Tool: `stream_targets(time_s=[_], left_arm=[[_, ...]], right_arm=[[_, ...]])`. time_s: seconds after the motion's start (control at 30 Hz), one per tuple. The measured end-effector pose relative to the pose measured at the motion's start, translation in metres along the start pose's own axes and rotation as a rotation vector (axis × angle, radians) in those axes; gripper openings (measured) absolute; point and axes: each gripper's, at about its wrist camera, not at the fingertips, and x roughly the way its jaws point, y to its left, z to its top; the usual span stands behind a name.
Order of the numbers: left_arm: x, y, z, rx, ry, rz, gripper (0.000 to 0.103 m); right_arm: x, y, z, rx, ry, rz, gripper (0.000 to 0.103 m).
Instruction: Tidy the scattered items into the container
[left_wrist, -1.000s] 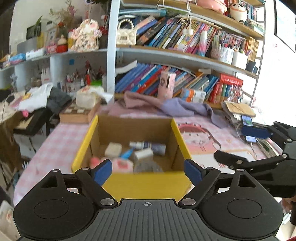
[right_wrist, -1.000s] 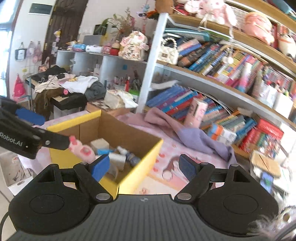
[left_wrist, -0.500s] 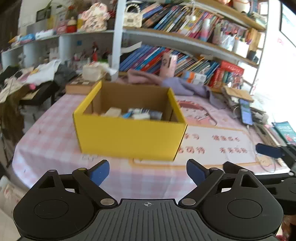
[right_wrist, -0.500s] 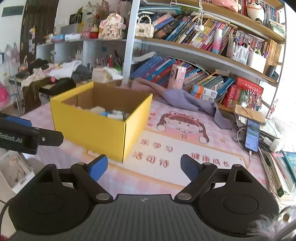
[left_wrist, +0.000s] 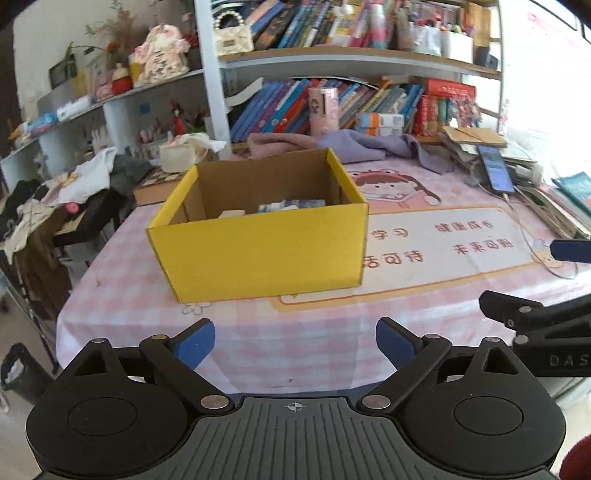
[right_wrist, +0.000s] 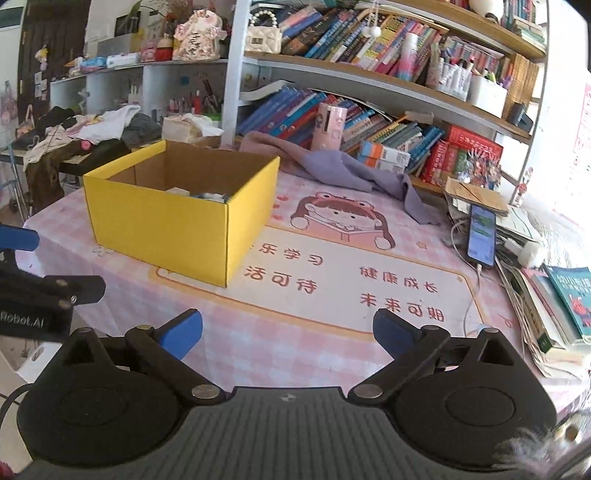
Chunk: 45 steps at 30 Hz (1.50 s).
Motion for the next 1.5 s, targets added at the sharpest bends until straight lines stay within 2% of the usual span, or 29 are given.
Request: stream_targets(time_s=[0.23, 1.1, 1.5], left_arm=[[0.002, -0.01, 0.001, 0.007, 0.026, -0.046, 0.1], [0.018, -0.024, 0.002, -0.013, 0.11, -0.075, 0.1], [0.017, -0.028, 0.004, -0.001, 0.104, -0.081, 0.101]], right_arm=[[-0.003, -0.009, -0.006, 0.03, 0.026, -0.016, 0.103], [0.004, -0.031, -0.014, 0.086, 0.102, -0.018, 0.103], [0.005, -0.031, -0.015, 0.088, 0.103, -0.019, 0.103]])
